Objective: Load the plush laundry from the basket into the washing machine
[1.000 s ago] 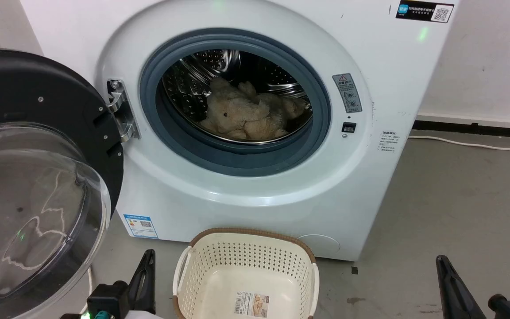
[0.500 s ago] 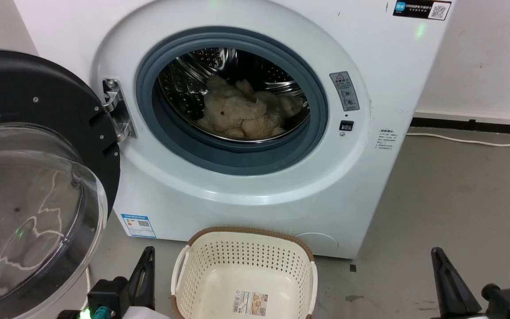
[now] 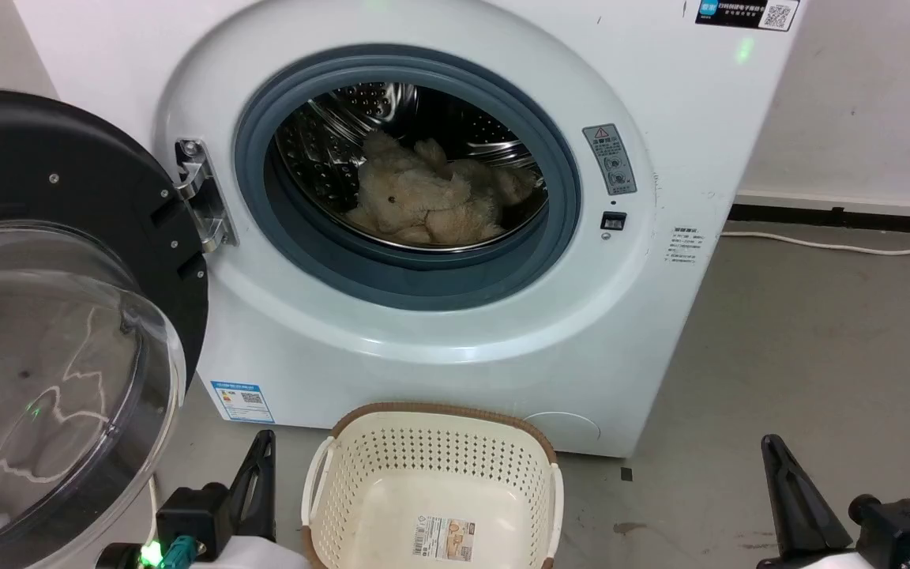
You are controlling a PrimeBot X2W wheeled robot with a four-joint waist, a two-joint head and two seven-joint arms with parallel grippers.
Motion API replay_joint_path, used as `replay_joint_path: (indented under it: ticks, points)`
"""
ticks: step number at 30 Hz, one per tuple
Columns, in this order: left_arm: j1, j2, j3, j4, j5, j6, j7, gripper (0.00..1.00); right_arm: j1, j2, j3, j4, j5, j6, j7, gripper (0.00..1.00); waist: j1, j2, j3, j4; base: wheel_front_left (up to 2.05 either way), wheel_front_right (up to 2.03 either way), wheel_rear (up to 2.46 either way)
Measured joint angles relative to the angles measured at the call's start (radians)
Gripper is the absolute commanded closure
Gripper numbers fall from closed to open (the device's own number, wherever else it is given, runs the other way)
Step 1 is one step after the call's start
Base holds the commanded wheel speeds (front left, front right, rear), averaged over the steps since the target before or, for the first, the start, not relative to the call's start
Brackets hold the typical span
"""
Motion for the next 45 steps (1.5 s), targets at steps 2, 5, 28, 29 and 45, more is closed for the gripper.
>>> replay_joint_path:
  ticks: [2,5,28,29,45]
  points:
    - [-0.003,-0.002,0.002,-0.002,0.002,0.000,0.004,1.00,0.000,0.000,0.001,0.000,-0.004,0.000,0.005,1.00,0.0000,0.0000,0.001,-0.001,0.00,0.00,0.00]
    - [-0.004,-0.004,0.006,-0.007,0.009,0.000,0.009,1.00,-0.003,0.000,0.003,0.002,-0.008,0.000,0.011,1.00,0.0000,0.0000,0.002,-0.003,0.00,0.00,0.00]
    - [-0.012,-0.015,0.026,-0.037,0.044,-0.002,0.055,1.00,-0.047,0.000,0.013,0.005,-0.043,0.000,0.058,1.00,0.0000,0.0000,0.012,-0.016,0.00,0.00,0.00]
    - [-0.013,-0.015,0.027,-0.039,0.046,-0.002,0.060,1.00,-0.049,0.000,0.013,0.005,-0.044,0.000,0.060,1.00,0.0000,0.0000,0.013,-0.016,0.00,0.00,0.00]
    - [-0.025,-0.022,0.044,-0.061,0.071,-0.009,0.092,1.00,-0.078,0.000,0.021,0.008,-0.071,0.000,0.092,1.00,0.0000,0.0001,0.020,-0.025,0.00,0.00,0.00]
